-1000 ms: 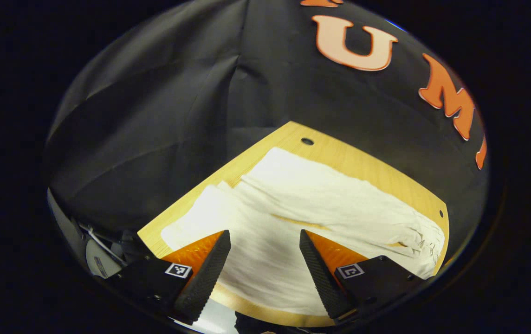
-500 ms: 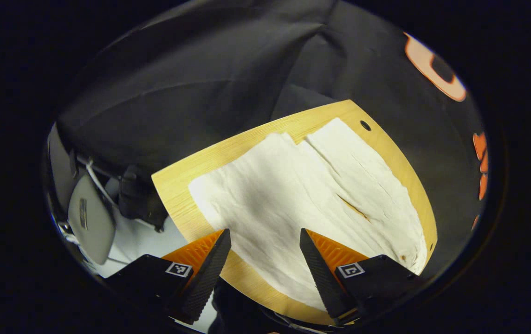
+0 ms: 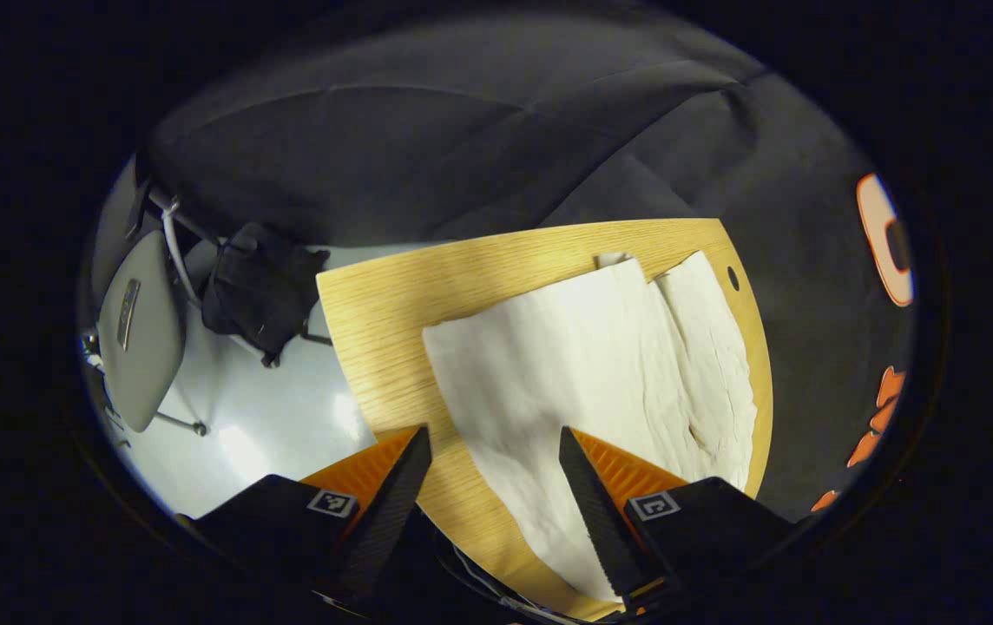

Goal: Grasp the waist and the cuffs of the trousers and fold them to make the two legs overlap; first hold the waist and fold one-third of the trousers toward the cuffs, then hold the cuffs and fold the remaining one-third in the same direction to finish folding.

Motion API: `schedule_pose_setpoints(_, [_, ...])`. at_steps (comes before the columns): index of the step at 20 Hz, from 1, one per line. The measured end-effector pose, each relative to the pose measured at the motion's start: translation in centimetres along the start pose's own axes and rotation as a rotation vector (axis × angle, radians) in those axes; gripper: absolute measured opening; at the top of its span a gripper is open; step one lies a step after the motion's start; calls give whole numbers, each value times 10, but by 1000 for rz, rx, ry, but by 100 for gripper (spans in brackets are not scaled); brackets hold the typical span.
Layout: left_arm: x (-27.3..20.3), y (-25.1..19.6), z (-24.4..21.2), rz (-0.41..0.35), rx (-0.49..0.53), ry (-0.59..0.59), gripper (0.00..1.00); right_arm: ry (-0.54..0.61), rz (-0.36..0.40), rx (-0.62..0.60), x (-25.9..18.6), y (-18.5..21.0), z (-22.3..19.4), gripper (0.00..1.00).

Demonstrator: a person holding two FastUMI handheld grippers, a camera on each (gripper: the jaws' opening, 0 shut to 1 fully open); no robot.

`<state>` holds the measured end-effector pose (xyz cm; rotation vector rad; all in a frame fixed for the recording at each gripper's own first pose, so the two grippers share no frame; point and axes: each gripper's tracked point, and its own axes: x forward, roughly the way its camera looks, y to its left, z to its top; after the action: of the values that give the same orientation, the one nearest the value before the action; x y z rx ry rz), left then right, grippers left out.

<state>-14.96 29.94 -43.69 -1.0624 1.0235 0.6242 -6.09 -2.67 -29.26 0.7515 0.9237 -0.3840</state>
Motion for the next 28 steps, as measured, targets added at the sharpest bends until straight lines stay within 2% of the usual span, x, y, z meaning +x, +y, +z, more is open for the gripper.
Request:
schedule_pose_setpoints(5, [8,-19,18,-88,-10,10,88,-9,-19,70,-3,-11,-9,97])
schedule_pose_setpoints(6, [11,-21,18,-96,-14,7,78,-6,-26,75,0,-15,-9,97])
schedule_pose_setpoints(7, [13,-25,21,-110,-20,-1,72,2,-28,77,3,-19,-8,97])
schedule_pose_setpoints(9, [21,-25,21,-111,-19,-22,68,26,-32,83,13,-27,-5,97])
schedule_pose_setpoints(12, [22,-20,24,-99,-36,-67,30,39,-47,94,30,-43,5,97])
schedule_pose_setpoints(14, [26,-22,20,-103,-59,-70,9,46,-58,104,41,-54,13,97])
schedule_pose_setpoints(16, [23,-21,21,-86,-95,-68,7,48,-71,123,54,-64,23,97])
schedule_pose_setpoints(18, [22,-20,18,-61,-93,-58,7,56,-50,156,66,-63,34,96])
schedule_pose_setpoints(19, [18,-26,20,-67,-77,-65,3,55,-44,166,70,-62,40,95])
schedule_pose_setpoints(20, [12,-33,21,-72,-54,-75,5,52,-44,163,74,-64,44,94])
schedule_pose_setpoints(22, [7,-33,28,-35,-21,-101,3,72,-59,160,81,-66,46,91])
schedule_pose_setpoints(24, [2,-45,29,-44,-11,-105,5,61,-54,172,87,-60,52,79])
schedule_pose_setpoints(25, [1,-49,31,-48,4,-107,5,52,-75,176,86,-64,54,72])
schedule_pose_setpoints(26, [-2,-55,31,-54,24,-110,5,57,-97,176,89,-67,55,69])
schedule_pose_setpoints(28, [-4,-65,31,-63,68,-113,3,56,-147,183,90,-77,55,49])
